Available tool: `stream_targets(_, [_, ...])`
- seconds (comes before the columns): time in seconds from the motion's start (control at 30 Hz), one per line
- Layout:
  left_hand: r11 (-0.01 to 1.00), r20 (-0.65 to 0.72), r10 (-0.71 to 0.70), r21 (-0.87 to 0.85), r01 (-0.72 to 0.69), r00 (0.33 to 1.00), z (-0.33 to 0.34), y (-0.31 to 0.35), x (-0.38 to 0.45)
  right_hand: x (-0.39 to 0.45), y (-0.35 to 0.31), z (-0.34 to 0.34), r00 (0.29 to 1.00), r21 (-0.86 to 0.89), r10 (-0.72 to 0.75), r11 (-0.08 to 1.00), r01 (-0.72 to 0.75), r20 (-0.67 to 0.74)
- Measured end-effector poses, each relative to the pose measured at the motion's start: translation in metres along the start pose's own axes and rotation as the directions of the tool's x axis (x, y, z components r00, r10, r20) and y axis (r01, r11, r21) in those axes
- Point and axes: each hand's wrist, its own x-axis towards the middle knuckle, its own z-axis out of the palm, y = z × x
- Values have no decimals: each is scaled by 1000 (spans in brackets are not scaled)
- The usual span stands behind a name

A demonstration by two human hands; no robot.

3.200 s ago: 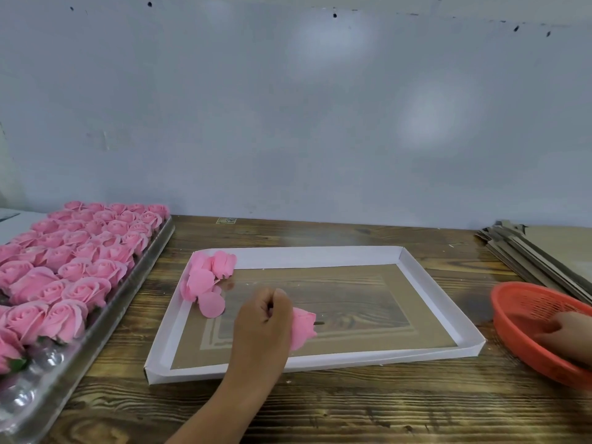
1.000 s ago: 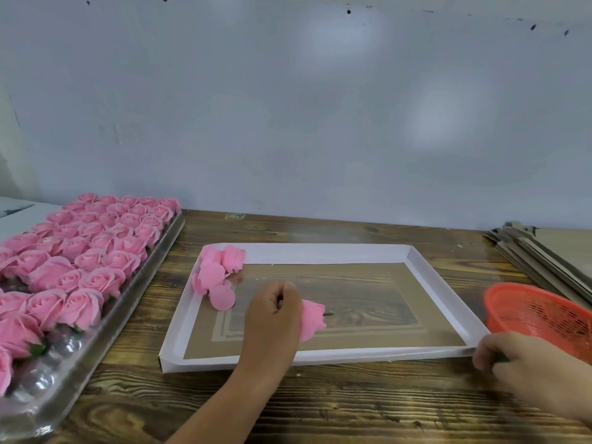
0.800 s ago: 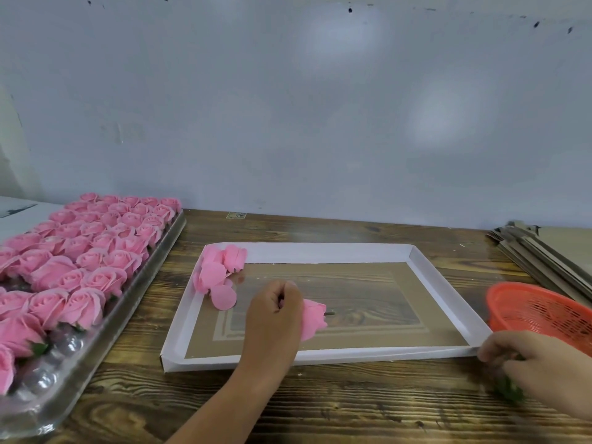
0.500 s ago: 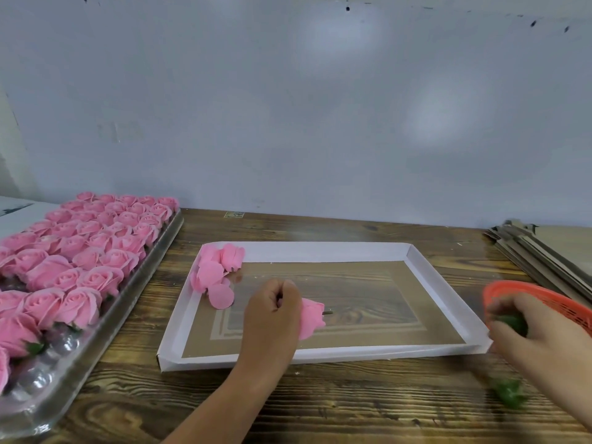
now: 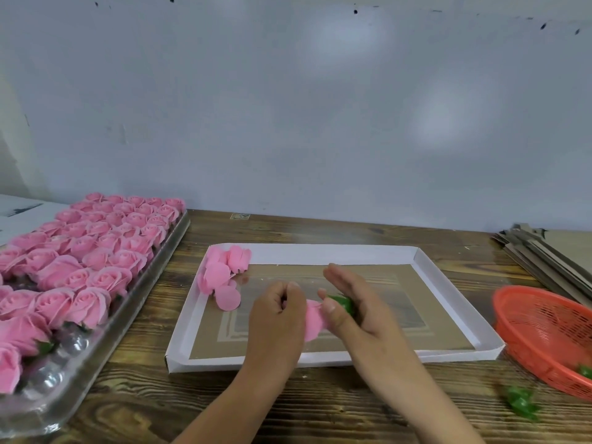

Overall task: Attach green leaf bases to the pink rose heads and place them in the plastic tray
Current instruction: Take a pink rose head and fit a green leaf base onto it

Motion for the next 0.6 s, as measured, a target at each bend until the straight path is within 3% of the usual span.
stream_targets(0.27, [999,29,-42,-18,43,999,-1,4,-2,-4,12,15,993,-110,43,993,-31,110])
stream_targets(0.4, [972,79,-170,-152,180,982,-1,6,-3,-6,15,10,989,135,44,989,-63,139])
stream_targets(0.6, [969,95,-183,-150,196,978,-3,10,-4,-7,23,12,1000,353,-25,935,26,-8])
